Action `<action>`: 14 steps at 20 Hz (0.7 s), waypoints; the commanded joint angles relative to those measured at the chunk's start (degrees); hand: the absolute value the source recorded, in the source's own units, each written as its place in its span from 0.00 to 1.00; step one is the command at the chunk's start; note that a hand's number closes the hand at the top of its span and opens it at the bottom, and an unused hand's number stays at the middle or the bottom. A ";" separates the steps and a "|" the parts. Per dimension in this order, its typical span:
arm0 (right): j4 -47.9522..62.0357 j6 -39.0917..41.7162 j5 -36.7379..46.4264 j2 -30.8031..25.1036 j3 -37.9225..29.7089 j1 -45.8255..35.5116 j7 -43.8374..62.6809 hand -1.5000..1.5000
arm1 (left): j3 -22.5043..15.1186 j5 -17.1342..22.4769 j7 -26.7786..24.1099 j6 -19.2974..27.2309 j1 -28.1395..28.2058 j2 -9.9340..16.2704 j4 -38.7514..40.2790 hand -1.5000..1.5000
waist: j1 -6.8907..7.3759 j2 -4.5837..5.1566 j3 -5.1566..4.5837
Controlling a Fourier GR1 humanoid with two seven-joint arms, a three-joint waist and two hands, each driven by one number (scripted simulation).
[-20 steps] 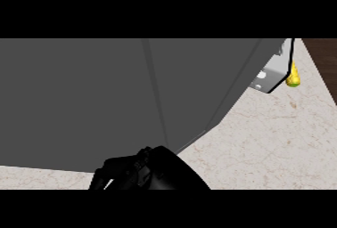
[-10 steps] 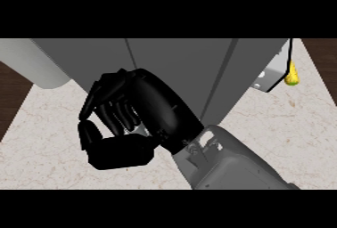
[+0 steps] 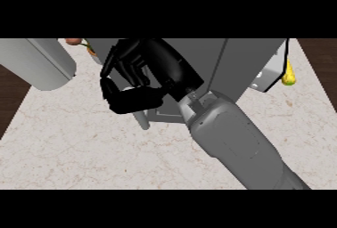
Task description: Pick up the wine, place it into the cabinet and close the cabinet
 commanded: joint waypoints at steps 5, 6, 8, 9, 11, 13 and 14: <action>10.91 2.49 1.08 -4.58 -6.17 -1.47 -7.81 1.00 | -9.37 -6.24 2.06 6.14 -9.18 -4.23 2.65 0.00 | -1.28 1.41 0.30; 10.46 3.25 0.85 -5.75 -7.25 -2.93 -6.58 1.00 | -6.30 -4.10 3.59 5.35 -8.89 -2.69 1.93 0.00 | -0.83 1.04 0.31; 11.43 3.90 0.41 -7.17 -8.29 -2.21 -8.88 1.00 | -9.03 -5.51 3.56 7.72 -10.37 -4.30 0.96 0.00 | -1.18 1.38 0.34; 11.26 4.68 0.40 -8.33 -8.47 -2.44 -8.87 1.00 | -8.85 -6.54 2.99 7.66 -11.33 -4.40 3.55 0.00 | -1.63 1.44 0.29; 12.41 3.41 1.13 -7.01 -7.88 -2.64 -9.52 1.00 | -9.60 -6.74 2.92 7.39 -12.47 -5.00 4.56 0.00 | -1.37 1.39 0.25; 12.84 5.24 0.45 -8.90 -8.64 -2.89 -10.09 1.00 | -11.80 -8.15 3.59 9.25 -12.00 -5.82 2.99 0.00 | -1.14 1.37 0.30; 13.54 4.28 0.75 -7.21 -7.91 -2.88 -10.44 1.00 | -10.65 -7.43 3.57 8.80 -14.24 -5.78 5.89 0.00 | -1.47 1.52 0.23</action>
